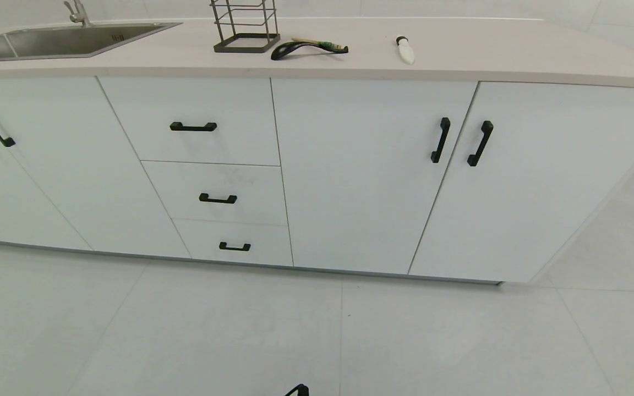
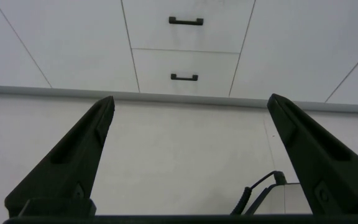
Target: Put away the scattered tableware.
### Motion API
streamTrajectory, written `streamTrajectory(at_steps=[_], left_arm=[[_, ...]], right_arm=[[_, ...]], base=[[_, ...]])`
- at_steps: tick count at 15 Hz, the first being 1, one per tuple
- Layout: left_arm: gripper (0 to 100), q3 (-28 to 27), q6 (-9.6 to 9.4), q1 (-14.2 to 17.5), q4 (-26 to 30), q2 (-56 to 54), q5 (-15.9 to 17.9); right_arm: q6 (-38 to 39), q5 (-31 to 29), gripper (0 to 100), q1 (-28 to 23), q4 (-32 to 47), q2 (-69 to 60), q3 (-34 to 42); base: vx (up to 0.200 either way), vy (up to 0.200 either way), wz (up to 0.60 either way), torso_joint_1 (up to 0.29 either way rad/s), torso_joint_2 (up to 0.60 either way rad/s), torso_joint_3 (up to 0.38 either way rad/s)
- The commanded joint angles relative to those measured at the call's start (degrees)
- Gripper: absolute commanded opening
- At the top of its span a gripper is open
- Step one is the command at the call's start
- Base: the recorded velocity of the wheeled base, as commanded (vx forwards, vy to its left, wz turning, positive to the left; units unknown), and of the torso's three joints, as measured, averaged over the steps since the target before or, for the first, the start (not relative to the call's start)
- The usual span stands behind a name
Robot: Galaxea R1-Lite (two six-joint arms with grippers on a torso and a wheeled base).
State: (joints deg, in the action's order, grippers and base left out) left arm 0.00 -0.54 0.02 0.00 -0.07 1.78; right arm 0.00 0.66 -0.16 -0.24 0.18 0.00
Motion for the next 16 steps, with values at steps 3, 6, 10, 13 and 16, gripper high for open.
streamTrajectory(at_steps=[3,6,10,13,16], left_arm=[[100,0.0,0.18,-0.02,-0.09,0.07,-0.02],[100,0.0,0.18,-0.11,-0.09,0.07,-0.02],[100,0.0,0.01,-0.11,-0.09,0.07,-0.02],[100,0.0,-0.08,-0.11,-0.09,0.07,-0.02],[100,0.0,0.1,-0.11,-0.09,0.07,0.33]], right_arm=[[0.0,0.04,0,-0.02,-0.11,0.08,0.0],[0.0,0.04,0,-0.02,-0.11,0.08,0.0],[0.0,0.04,0,-0.02,-0.11,0.17,0.0],[0.0,0.04,0,-0.02,-0.11,0.08,0.0],[0.0,0.04,0,-0.02,-0.11,0.17,0.0]], base=[[0.2,0.0,0.0,-0.001,0.0,0.002],[0.2,0.067,0.0,0.004,0.01,0.002],[0.05,0.2,0.0,0.002,0.0,0.002],[0.0,0.2,0.0,0.009,0.0,-0.004],[0.0,0.2,0.0,0.001,0.0,0.004]])
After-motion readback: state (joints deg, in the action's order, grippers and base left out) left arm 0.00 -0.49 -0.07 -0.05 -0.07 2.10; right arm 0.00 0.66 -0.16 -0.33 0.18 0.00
